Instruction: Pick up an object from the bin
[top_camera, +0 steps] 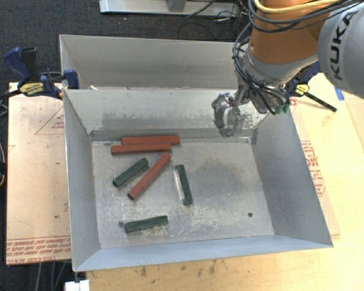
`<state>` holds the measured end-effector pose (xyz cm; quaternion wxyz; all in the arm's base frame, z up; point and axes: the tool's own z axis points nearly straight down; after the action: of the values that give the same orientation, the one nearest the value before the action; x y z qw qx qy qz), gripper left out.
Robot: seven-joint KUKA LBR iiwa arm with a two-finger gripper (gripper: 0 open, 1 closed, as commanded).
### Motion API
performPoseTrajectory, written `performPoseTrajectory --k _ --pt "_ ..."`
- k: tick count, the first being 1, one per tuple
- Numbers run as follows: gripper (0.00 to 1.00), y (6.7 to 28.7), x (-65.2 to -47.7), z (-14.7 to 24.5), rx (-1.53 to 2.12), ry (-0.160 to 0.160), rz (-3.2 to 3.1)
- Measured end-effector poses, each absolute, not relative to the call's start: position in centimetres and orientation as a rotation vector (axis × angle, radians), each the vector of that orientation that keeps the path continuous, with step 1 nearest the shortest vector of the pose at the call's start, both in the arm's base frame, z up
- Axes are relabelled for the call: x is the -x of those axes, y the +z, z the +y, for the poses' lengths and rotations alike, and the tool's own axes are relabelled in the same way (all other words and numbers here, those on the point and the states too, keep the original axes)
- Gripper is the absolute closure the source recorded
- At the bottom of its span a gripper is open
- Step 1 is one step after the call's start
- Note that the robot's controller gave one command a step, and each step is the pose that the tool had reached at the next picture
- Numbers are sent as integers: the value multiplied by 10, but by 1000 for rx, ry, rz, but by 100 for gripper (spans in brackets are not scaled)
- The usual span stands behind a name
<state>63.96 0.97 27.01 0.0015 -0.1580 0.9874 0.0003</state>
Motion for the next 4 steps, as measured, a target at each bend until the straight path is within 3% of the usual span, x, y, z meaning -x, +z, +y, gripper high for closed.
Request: performPoseTrajectory --k 1,2,3,4 --pt "100 279 -640 10 492 0 3096" --pt "100 267 -642 15 530 -4 3084" --pt "100 201 -627 25 424 2 3108" --pt "100 170 -608 6 350 3 3122"
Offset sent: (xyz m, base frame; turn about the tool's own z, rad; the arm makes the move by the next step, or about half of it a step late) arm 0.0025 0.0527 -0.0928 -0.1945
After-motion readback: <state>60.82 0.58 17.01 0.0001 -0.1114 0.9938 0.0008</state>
